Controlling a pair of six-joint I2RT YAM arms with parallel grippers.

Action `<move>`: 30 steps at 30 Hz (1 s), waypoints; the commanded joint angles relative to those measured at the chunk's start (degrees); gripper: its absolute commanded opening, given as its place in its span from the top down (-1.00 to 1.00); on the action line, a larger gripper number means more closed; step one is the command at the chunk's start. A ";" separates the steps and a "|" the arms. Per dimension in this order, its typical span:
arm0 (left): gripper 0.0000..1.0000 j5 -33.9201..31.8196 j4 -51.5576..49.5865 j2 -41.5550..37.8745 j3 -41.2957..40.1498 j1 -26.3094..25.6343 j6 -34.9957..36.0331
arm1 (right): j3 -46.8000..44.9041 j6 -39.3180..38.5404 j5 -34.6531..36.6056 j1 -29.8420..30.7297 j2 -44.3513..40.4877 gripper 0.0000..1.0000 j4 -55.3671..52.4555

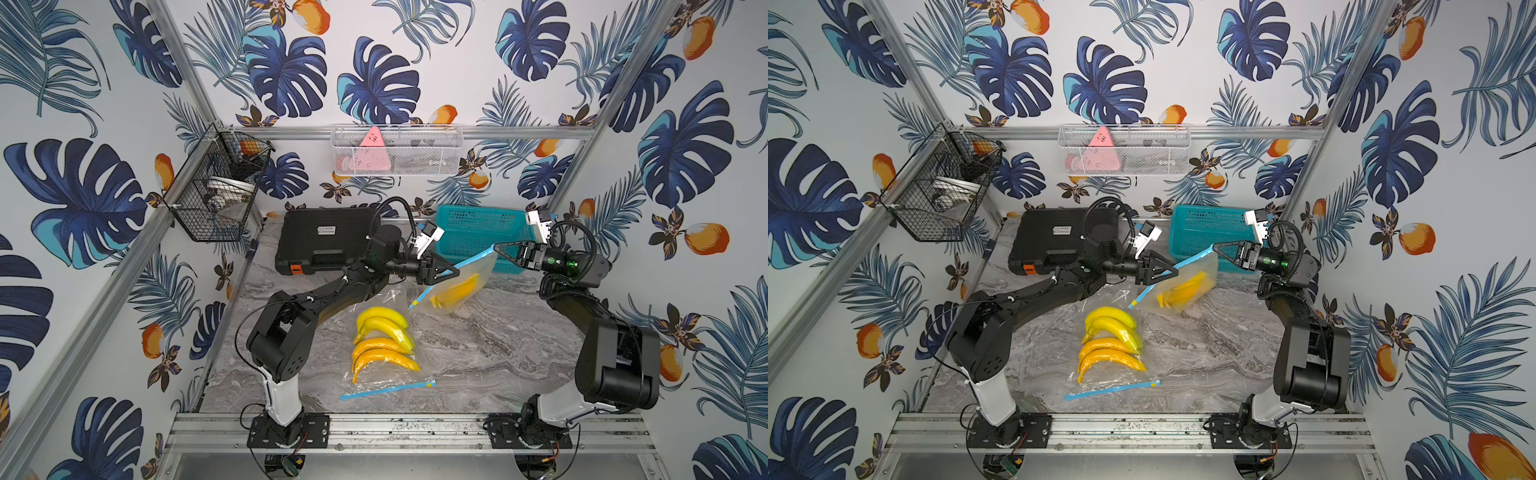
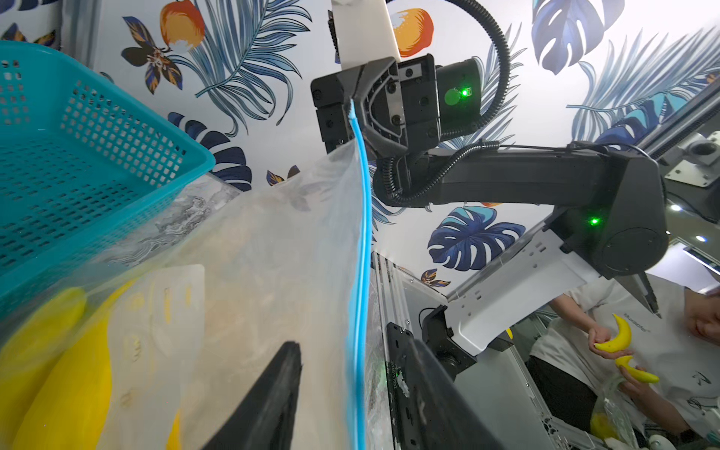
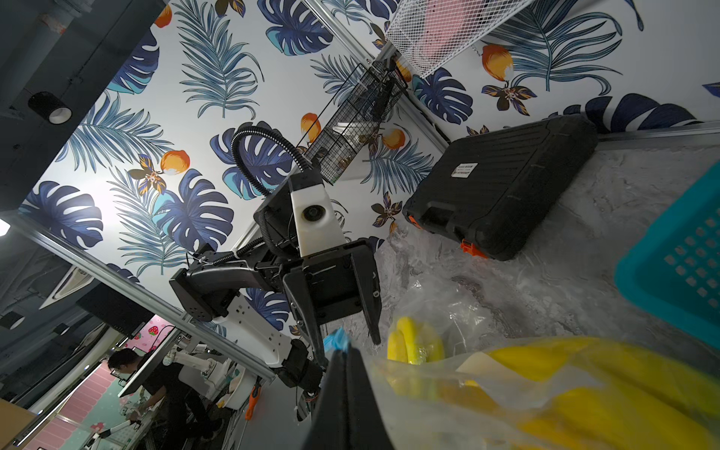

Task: Open the zip-top bag and take out the banana
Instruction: Open the zipper of the food storage bag at the center of the board.

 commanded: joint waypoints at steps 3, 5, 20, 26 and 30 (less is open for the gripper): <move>0.07 0.82 14.04 2.23 -0.05 -0.48 -10.11 | -0.02 2.00 -1.55 0.06 -0.40 1.00 3.19; 0.25 0.47 14.50 2.29 -0.04 -1.02 -10.51 | -0.18 2.04 -1.55 0.09 -0.27 1.00 3.19; 1.00 -11.32 -3.55 -2.76 -2.06 -3.22 1.62 | -1.00 8.49 5.45 -5.28 3.86 -0.26 0.44; 1.00 -21.94 -21.69 -1.76 5.67 -3.10 9.21 | 8.21 -58.66 28.12 -5.89 -14.09 -0.29 -94.99; 1.00 -23.40 -20.57 0.84 9.52 -3.35 6.75 | 14.02 -65.24 39.09 -0.79 -17.39 -0.25 -114.90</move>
